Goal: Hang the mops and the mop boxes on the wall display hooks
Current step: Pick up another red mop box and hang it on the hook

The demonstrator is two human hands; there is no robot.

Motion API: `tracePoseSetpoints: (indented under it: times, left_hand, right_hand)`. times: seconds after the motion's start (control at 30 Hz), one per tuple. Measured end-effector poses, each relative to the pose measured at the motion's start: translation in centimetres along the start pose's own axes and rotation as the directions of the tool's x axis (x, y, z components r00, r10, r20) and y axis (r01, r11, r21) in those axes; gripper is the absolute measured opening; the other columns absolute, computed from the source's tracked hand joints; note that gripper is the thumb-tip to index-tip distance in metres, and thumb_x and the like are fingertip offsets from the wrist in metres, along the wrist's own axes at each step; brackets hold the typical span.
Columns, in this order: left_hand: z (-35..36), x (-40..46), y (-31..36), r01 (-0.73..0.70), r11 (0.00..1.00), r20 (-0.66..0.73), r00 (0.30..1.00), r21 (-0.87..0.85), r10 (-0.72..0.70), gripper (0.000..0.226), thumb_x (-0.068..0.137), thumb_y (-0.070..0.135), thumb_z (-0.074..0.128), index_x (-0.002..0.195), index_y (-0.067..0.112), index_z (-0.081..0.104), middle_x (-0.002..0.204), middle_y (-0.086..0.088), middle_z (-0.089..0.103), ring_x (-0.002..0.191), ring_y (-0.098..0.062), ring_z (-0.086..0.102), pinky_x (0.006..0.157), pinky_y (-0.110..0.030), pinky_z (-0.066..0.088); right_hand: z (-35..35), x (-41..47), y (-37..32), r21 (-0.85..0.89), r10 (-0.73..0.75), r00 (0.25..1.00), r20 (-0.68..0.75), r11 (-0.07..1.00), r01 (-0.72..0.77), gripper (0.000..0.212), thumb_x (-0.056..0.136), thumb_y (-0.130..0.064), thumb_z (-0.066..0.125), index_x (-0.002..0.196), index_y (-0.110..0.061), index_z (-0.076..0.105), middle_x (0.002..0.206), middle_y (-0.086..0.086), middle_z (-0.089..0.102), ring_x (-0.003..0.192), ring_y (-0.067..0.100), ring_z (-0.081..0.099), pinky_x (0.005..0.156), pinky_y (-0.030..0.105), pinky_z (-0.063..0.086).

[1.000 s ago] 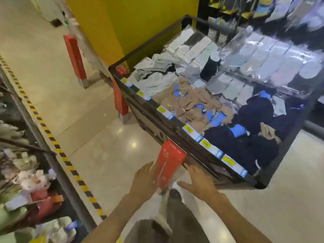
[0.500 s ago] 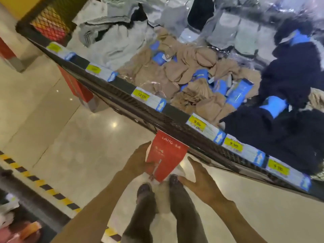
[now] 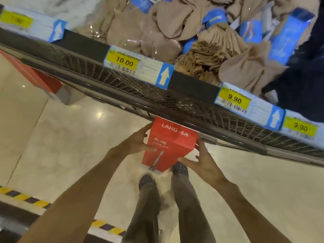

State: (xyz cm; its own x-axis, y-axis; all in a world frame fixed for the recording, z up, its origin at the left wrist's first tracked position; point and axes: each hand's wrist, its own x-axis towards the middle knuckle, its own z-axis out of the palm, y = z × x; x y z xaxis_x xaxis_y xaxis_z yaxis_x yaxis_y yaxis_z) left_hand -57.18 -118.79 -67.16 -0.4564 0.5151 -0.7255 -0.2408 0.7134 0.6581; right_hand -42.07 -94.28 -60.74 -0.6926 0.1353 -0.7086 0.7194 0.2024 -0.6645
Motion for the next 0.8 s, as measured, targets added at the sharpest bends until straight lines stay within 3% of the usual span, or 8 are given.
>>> tracePoseSetpoints:
  times: [0.07, 0.13, 0.2, 0.3, 0.37, 0.57, 0.73, 0.8]
  left_hand:
    - [0.0, 0.8, -0.5, 0.003, 1.000, 0.030, 1.000, -0.023, -0.003, 0.101, 0.077, 0.023, 0.094, 0.157, 0.036, 0.034, 0.139, 0.011, 0.060, 0.134, -0.020, 0.055, 0.103, -0.037, 0.052]
    - [-0.1, 1.3, -0.8, 0.001, 0.998, 0.040, 0.999, -0.067, 0.002, 0.097, 0.076, 0.021, 0.094, 0.153, 0.035, 0.037, 0.135, 0.016, 0.061, 0.126, -0.013, 0.059, 0.092, -0.029, 0.055]
    - [0.0, 1.4, -0.8, -0.004, 0.994, 0.038, 0.999, -0.107, 0.008, 0.094, 0.077, 0.017, 0.093, 0.152, 0.035, 0.038, 0.132, 0.021, 0.061, 0.116, -0.003, 0.062, 0.084, -0.021, 0.056]
    - [0.3, 0.9, -1.1, -0.006, 0.987, 0.021, 1.000, -0.159, 0.009, 0.092, 0.078, 0.018, 0.091, 0.152, 0.034, 0.040, 0.134, 0.017, 0.063, 0.115, -0.004, 0.064, 0.090, -0.028, 0.059]
    - [0.7, 0.2, -1.7, -0.010, 0.985, 0.011, 1.000, -0.170, 0.012, 0.091, 0.077, 0.019, 0.091, 0.152, 0.033, 0.041, 0.137, 0.013, 0.063, 0.117, -0.006, 0.064, 0.089, -0.024, 0.059]
    - [2.1, -3.0, -2.7, -0.038, 0.984, -0.046, 0.998, -0.174, 0.030, 0.088, 0.079, 0.012, 0.090, 0.148, 0.035, 0.041, 0.134, 0.018, 0.062, 0.115, 0.001, 0.063, 0.083, -0.013, 0.057]
    - [2.7, -6.4, -2.5, -0.068, 0.982, -0.068, 0.996, -0.175, 0.057, 0.092, 0.075, 0.017, 0.093, 0.146, 0.043, 0.040, 0.137, 0.026, 0.058, 0.115, -0.001, 0.063, 0.088, -0.017, 0.057]
    - [2.3, -8.3, -1.5, -0.090, 0.979, -0.076, 0.994, -0.185, 0.077, 0.094, 0.071, 0.023, 0.096, 0.146, 0.044, 0.041, 0.141, 0.022, 0.058, 0.118, -0.008, 0.063, 0.096, -0.027, 0.057]
  right_hand:
    - [0.5, 0.6, -0.2, 0.110, 0.015, 1.000, -0.008, 0.994, -0.014, 0.102, 0.075, -0.042, 0.090, 0.155, -0.044, 0.027, 0.146, -0.019, 0.055, 0.132, -0.005, 0.051, 0.093, 0.012, 0.049]
    - [0.9, 1.2, -0.1, 0.207, 0.021, 0.999, -0.039, 0.978, -0.013, 0.093, 0.079, -0.025, 0.090, 0.151, -0.037, 0.034, 0.137, -0.014, 0.061, 0.131, 0.006, 0.057, 0.080, 0.015, 0.058]
    - [1.0, 1.7, -0.2, 0.242, 0.026, 0.996, -0.089, 0.970, -0.004, 0.080, 0.081, -0.020, 0.090, 0.140, -0.039, 0.040, 0.131, -0.018, 0.063, 0.128, 0.007, 0.059, 0.076, 0.013, 0.057]
    - [1.4, 1.8, -0.2, 0.238, 0.023, 0.993, -0.116, 0.971, 0.006, 0.083, 0.079, -0.031, 0.092, 0.141, -0.044, 0.038, 0.131, -0.028, 0.059, 0.127, -0.001, 0.057, 0.076, 0.009, 0.056]
    - [1.8, 1.2, 0.1, 0.246, 0.024, 0.993, -0.119, 0.969, 0.006, 0.088, 0.075, -0.037, 0.092, 0.143, -0.045, 0.036, 0.134, -0.030, 0.056, 0.128, -0.002, 0.056, 0.076, 0.009, 0.056]
    - [3.2, -1.4, 0.9, 0.247, 0.028, 0.994, -0.103, 0.969, -0.001, 0.080, 0.081, -0.025, 0.092, 0.136, -0.050, 0.039, 0.131, -0.034, 0.055, 0.117, -0.011, 0.059, 0.075, 0.009, 0.055]
    - [3.9, -4.3, 1.0, 0.226, -0.003, 0.994, -0.111, 0.974, 0.029, 0.084, 0.078, -0.027, 0.094, 0.137, -0.052, 0.039, 0.133, -0.033, 0.055, 0.118, -0.013, 0.060, 0.081, 0.012, 0.057]
    - [3.9, -6.1, -0.1, 0.224, -0.034, 0.991, -0.129, 0.973, 0.063, 0.085, 0.077, -0.028, 0.095, 0.135, -0.055, 0.039, 0.133, -0.033, 0.055, 0.118, -0.015, 0.059, 0.079, 0.010, 0.056]
